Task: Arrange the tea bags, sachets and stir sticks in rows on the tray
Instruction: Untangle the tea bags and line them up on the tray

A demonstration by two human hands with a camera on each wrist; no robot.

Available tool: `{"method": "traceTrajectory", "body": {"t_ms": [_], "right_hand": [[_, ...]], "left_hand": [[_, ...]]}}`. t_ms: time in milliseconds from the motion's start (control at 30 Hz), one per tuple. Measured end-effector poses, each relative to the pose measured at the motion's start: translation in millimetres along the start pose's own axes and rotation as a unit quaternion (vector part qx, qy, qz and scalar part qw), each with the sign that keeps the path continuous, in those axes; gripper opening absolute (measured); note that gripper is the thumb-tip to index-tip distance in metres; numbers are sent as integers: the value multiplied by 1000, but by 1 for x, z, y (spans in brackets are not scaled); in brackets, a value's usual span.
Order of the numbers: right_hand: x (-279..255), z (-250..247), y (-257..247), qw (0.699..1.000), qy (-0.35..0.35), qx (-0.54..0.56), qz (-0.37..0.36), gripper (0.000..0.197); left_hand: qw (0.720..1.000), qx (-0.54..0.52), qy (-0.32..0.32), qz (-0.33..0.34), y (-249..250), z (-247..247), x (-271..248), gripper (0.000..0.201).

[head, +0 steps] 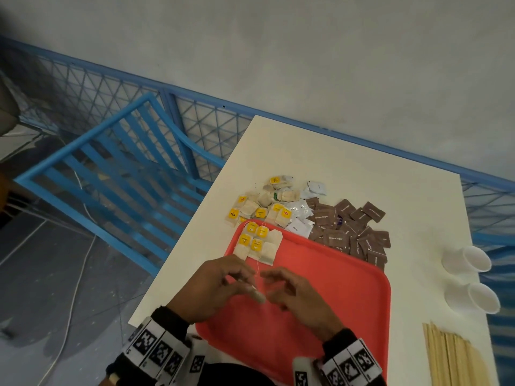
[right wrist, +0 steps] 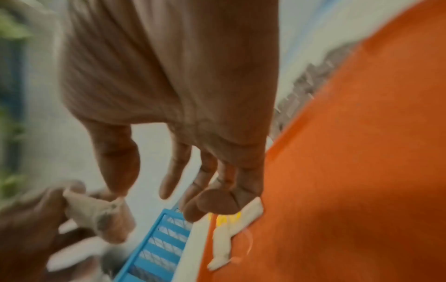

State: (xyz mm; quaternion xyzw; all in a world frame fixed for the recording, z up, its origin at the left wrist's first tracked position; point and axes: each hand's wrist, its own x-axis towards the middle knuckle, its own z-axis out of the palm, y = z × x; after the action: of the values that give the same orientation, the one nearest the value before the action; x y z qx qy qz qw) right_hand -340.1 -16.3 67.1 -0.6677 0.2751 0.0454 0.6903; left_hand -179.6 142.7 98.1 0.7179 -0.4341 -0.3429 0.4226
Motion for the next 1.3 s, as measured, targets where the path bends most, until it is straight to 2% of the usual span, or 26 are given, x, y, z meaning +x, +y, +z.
{"method": "traceTrajectory", "body": {"t_ms": [67, 100, 167, 200, 300, 433, 500, 567, 667, 767, 933, 1033, 1100, 1300], "right_hand": [[-3, -1, -2, 984, 19, -131, -122, 41], [-5, 2, -5, 968, 19, -178, -176, 37], [-4, 14, -8, 946, 30, -221, -236, 21], [-3, 19, -8, 944, 46, -218, -242, 21], [3, 28, 0, 950, 98, -198, -222, 35], [10, 36, 15, 962, 116, -174, -175, 18], [23, 35, 28, 969, 136, -166, -121, 29], [42, 32, 40, 972, 184, -140, -46, 34], [74, 35, 52, 964, 244, -96, 33, 38], [100, 45, 54, 962, 259, -66, 58, 43], [120, 49, 56, 942, 305, -48, 127, 40], [121, 52, 52, 925, 343, -73, 148, 29], [120, 55, 49, 918, 356, -83, 153, 31], [113, 57, 34, 919, 350, -115, 142, 32]], "left_hand": [[999, 42, -7, 21, 6, 1, 4, 5], [998, 48, -8, 26, 8, 2, 6, 3], [998, 49, 5, 25, 9, 2, 11, 4], [998, 50, 14, 24, 9, 2, 13, 6], [999, 45, 15, 15, 7, 0, 15, 7], [999, 26, 27, -11, -9, 1, 17, 8], [997, 23, 67, -38, -23, 1, 17, 11], [993, 36, 90, -69, -41, -2, 15, 10], [988, 39, 79, -126, -70, -10, 4, 5], [982, 12, 71, -175, -90, -17, -9, 11], [977, 11, 71, -203, -108, -27, -22, 16], [976, 1, 63, -206, -113, -33, -21, 16], [978, -2, 60, -202, -114, -35, -19, 17], [980, 7, 43, -195, -107, -42, -8, 20]]}}
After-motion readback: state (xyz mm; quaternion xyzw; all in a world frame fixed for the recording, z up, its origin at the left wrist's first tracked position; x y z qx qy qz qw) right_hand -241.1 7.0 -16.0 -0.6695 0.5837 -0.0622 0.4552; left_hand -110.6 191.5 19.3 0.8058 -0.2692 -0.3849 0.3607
